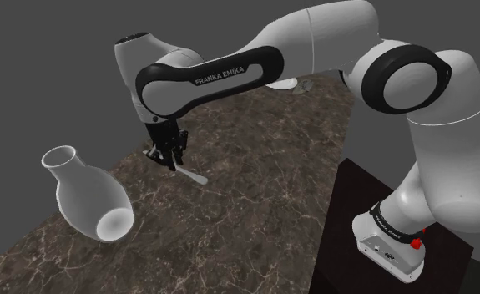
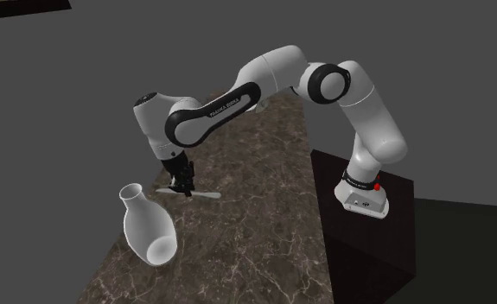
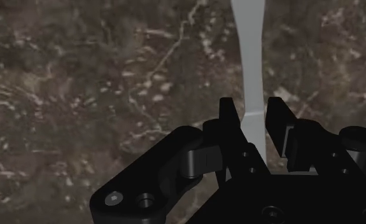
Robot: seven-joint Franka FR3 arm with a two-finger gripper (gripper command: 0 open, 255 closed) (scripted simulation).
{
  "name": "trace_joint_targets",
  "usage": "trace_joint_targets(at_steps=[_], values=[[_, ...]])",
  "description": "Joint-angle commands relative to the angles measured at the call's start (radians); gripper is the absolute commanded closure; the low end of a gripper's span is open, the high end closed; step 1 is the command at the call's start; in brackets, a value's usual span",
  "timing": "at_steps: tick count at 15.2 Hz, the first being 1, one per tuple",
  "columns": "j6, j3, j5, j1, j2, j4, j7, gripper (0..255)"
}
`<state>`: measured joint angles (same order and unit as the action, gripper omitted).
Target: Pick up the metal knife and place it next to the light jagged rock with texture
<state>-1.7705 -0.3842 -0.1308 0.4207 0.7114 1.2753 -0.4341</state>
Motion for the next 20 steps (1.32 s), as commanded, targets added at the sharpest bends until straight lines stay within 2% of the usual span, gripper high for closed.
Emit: trace_joint_targets(at_steps=[1, 17, 20], values=[[0.019, -0.002, 0.002, 0.001, -0.005, -0.012, 0.000, 255], [0.214, -0.010, 0.012, 0.019, -0.029, -0.187, -0.004, 255], [0.151, -0.013, 0.036, -0.060, -0.139, -0.011, 0.047, 255]])
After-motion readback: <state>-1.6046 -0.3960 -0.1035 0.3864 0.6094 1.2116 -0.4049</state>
